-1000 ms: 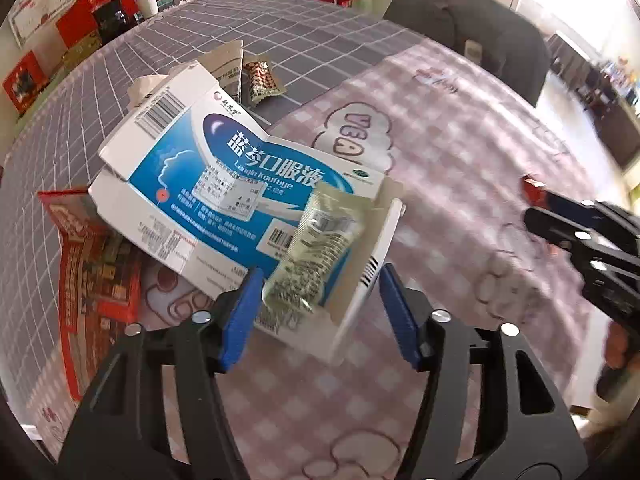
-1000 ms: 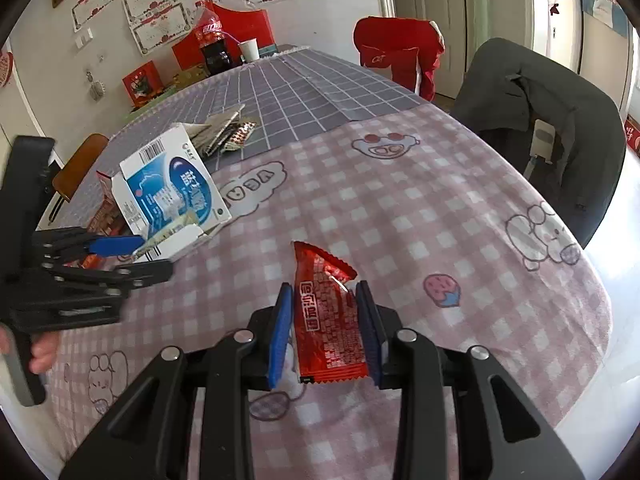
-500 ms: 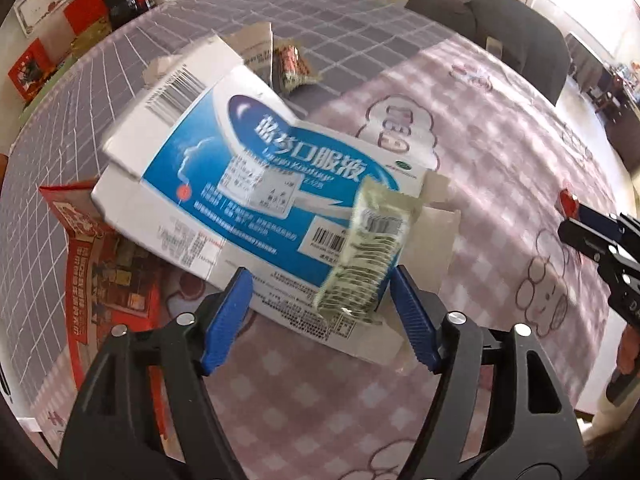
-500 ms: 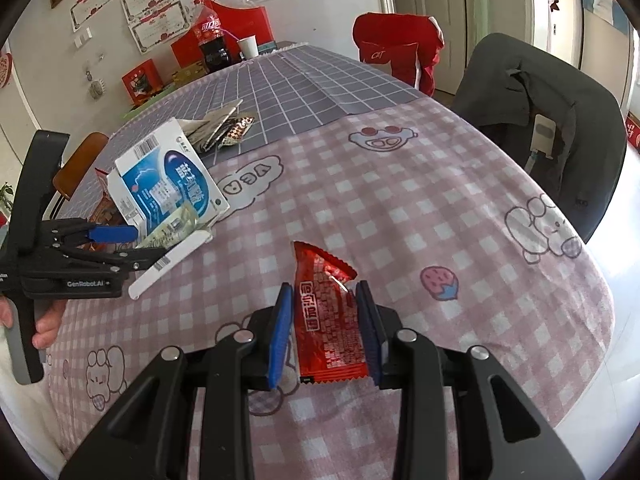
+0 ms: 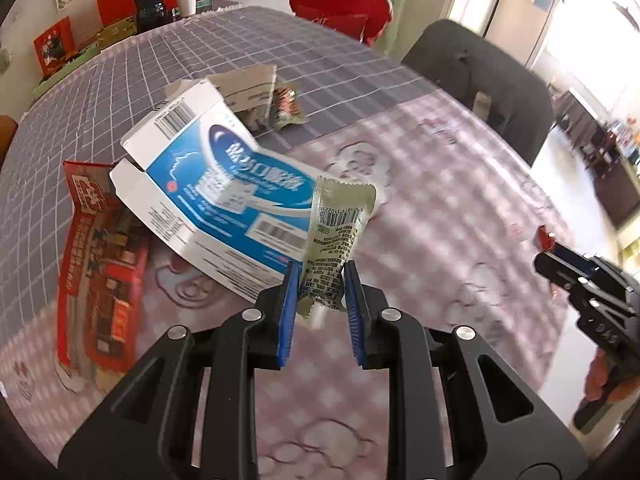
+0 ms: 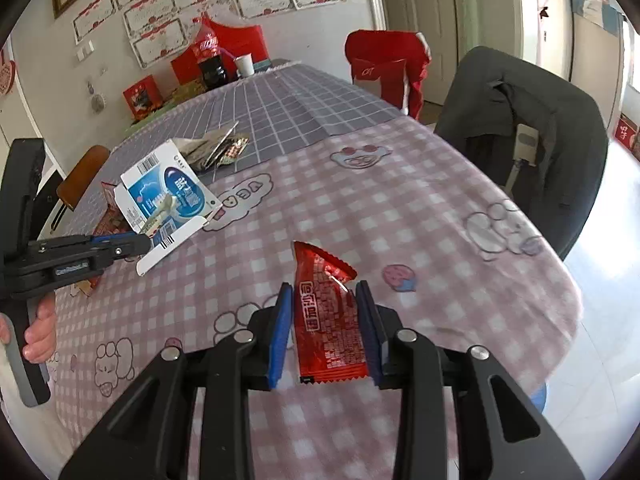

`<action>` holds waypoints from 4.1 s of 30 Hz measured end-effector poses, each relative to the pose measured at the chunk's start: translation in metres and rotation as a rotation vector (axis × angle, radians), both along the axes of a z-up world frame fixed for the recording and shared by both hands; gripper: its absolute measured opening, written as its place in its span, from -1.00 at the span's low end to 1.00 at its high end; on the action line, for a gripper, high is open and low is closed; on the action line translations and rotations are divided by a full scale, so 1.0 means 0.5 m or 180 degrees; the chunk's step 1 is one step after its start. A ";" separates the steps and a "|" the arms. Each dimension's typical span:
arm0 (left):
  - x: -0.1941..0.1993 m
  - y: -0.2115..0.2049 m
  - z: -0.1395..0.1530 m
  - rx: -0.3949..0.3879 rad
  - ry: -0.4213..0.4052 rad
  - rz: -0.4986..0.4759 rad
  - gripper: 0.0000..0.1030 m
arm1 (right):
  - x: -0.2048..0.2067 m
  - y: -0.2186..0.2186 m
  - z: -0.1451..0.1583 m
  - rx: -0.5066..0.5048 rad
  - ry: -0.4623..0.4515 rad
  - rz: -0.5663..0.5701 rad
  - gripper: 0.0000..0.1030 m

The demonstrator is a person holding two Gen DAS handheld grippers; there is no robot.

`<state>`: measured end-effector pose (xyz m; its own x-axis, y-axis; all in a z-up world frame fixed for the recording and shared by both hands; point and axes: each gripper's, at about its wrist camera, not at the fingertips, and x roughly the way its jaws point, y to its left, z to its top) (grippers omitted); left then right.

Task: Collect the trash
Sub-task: 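Carry the red wrapper and sachet to the blue bucket and open both tools, then move both open tools back over the table trash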

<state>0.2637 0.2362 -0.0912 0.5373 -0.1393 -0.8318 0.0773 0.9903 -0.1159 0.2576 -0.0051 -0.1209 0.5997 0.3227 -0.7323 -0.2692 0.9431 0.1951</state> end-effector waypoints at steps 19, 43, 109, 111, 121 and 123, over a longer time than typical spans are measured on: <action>-0.046 -0.325 0.029 -0.0154 -0.0299 -0.0663 -0.55 | -0.098 -0.292 0.036 0.0054 -0.0227 -0.0725 -0.38; -0.056 -0.939 -0.094 0.0002 0.0090 -0.2269 -0.52 | -0.264 -0.790 -0.064 -0.0005 0.0104 -0.2316 -0.38; -0.037 -0.156 0.024 -0.0119 -0.0288 0.0421 0.63 | 0.015 -0.131 0.009 -0.0390 0.0086 -0.0325 0.59; -0.038 -0.102 0.022 -0.0153 -0.0267 0.0589 0.63 | 0.035 -0.089 0.012 -0.0370 0.0101 -0.0198 0.59; 0.003 0.106 -0.029 -0.0402 -0.0071 0.1134 0.63 | 0.109 0.079 0.011 -0.0413 0.0142 0.0224 0.59; 0.016 0.135 -0.038 -0.0550 -0.0059 0.1115 0.63 | 0.120 0.107 0.011 -0.0414 0.0152 0.0315 0.59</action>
